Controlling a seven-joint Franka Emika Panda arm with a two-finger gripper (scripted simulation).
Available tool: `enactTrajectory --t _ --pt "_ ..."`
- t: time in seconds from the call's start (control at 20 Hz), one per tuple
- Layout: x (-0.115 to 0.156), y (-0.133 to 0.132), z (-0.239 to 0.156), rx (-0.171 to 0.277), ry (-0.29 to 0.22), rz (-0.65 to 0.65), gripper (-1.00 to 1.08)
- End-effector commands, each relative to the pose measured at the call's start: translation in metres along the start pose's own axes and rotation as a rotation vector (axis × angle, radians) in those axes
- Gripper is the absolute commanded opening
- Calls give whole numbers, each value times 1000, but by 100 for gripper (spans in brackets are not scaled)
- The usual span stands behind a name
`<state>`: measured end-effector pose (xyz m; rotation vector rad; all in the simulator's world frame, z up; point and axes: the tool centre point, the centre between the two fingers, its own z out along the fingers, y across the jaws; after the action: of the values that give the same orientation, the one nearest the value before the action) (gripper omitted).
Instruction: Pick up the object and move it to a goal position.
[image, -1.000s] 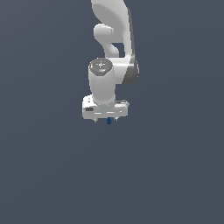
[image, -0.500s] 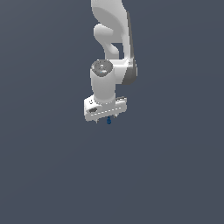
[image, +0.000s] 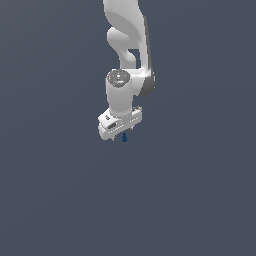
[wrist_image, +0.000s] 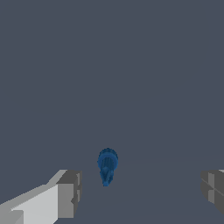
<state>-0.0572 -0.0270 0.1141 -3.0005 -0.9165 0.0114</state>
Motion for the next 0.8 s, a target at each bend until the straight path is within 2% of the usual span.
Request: enactTrajectory --t 0.0,0.4,0.75 --pt "-4 -4 4 -1 1 -73 100" --pt "-17 -16 14 -5 2 -286 100" --pt "-25 -23 20 -7 4 -403 100"
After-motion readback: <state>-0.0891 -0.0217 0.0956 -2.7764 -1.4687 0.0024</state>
